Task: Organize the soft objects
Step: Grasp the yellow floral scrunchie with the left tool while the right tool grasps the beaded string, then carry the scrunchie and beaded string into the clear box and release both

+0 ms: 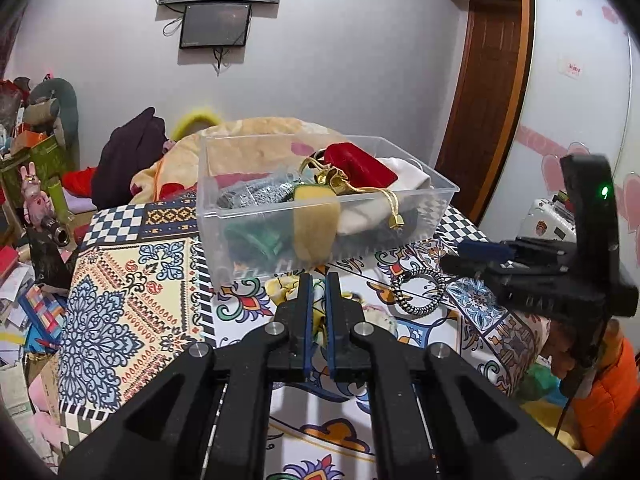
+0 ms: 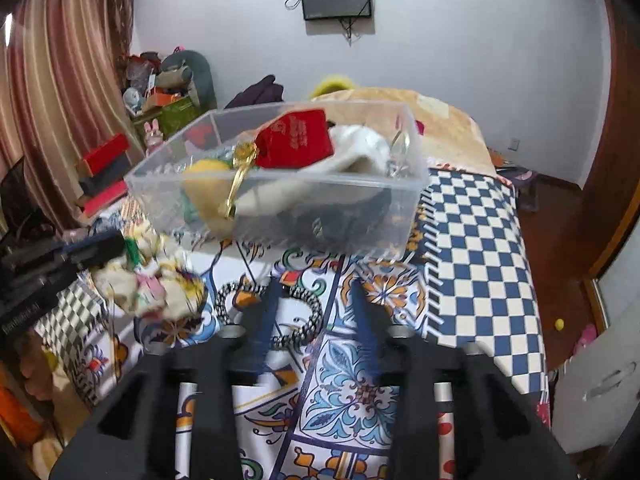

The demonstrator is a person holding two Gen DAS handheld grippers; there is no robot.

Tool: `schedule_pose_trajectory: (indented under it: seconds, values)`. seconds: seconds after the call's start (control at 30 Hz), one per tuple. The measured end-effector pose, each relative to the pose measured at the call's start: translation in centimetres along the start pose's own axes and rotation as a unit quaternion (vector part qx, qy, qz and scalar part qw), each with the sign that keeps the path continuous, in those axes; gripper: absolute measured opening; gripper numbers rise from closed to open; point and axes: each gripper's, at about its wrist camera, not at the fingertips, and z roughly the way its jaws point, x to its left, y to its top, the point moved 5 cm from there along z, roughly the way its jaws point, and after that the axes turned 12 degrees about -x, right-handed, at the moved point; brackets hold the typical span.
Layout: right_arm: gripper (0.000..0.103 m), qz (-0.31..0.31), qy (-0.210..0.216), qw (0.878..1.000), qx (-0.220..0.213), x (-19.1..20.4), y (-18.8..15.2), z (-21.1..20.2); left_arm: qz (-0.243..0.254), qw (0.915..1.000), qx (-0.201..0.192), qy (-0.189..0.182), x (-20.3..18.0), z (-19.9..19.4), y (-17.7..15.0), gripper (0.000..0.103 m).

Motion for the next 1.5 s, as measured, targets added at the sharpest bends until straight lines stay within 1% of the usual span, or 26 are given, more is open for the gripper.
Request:
schedule_pose_trajectory:
  seconds: [0.13, 0.17, 0.2, 0.23, 0.27, 0.3, 0.43, 0.6, 0.83, 0.93, 1.13, 1.2, 1.33, 1.4, 1.5]
  values:
    - [0.039, -0.019, 0.004, 0.999, 0.027, 1.0, -1.5, 1.1, -0.002, 0.9999, 0.008, 0.007, 0.5, 0.3, -0.5, 0.004]
    - [0.036, -0.024, 0.002, 0.999, 0.031, 1.1, -1.8, 1.4, -0.004, 0.9999, 0.009, 0.008, 0.6, 0.4, -0.6, 0.004]
    - [0.025, -0.028, 0.0, 0.999, 0.034, 1.2, -2.1, 1.6, -0.007, 0.9999, 0.01, 0.009, 0.7, 0.4, -0.7, 0.004]
    - [0.021, -0.034, -0.007, 0.999, 0.032, 1.2, -2.2, 1.7, -0.009, 0.9999, 0.01, 0.008, 0.8, 0.4, -0.7, 0.004]
    - [0.01, -0.039, -0.014, 0.999, 0.027, 1.2, -2.1, 1.6, -0.012, 0.9999, 0.008, 0.006, 0.9, 0.3, -0.7, 0.004]
    - [0.008, -0.041, -0.016, 0.999, 0.025, 1.1, -2.2, 1.5, -0.012, 0.9999, 0.006, 0.005, 0.9, 0.2, -0.6, 0.004]
    - [0.007, -0.038, -0.02, 0.999, 0.005, 0.8, -1.6, 0.6, -0.008, 0.9999, -0.008, 0.0, 0.5, -0.5, 0.1, 0.004]
    - [0.006, -0.037, -0.029, 0.998, -0.03, 0.4, -0.1, -1.3, -0.008, 0.9996, -0.026, -0.005, 0.0, -1.6, 1.3, 0.004]
    - [0.006, -0.033, -0.031, 0.996, -0.082, 0.4, 2.9, -4.0, -0.001, 0.9978, -0.067, -0.008, -0.3, -3.4, 4.2, 0.004]
    - [0.006, -0.037, -0.033, 0.994, -0.102, 0.7, 4.6, -4.4, 0.01, 0.9963, -0.086, 0.0, -0.4, -3.6, 5.8, 0.004]
    - [0.006, -0.033, -0.041, 0.99, -0.128, 0.5, 7.2, -4.0, 0.017, 0.9931, -0.115, 0.016, 0.0, -2.3, 8.5, 0.004]
    - [0.006, -0.028, -0.047, 0.99, -0.134, 0.2, 7.8, -3.5, 0.017, 0.9925, -0.119, 0.021, 0.4, -1.6, 9.1, 0.004]
    - [0.006, -0.024, -0.065, 0.988, -0.138, -0.1, 8.7, -2.2, 0.015, 0.9925, -0.116, 0.034, 1.0, 0.5, 9.8, 0.004]
    - [0.006, -0.023, -0.067, 0.988, -0.135, -0.1, 9.1, -1.4, 0.012, 0.9931, -0.111, 0.037, 1.3, 1.8, 9.8, 0.004]
    - [0.007, -0.031, -0.08, 0.988, -0.128, -0.3, 9.2, -0.3, 0.001, 0.9943, -0.097, 0.046, 2.0, 3.8, 9.4, 0.004]
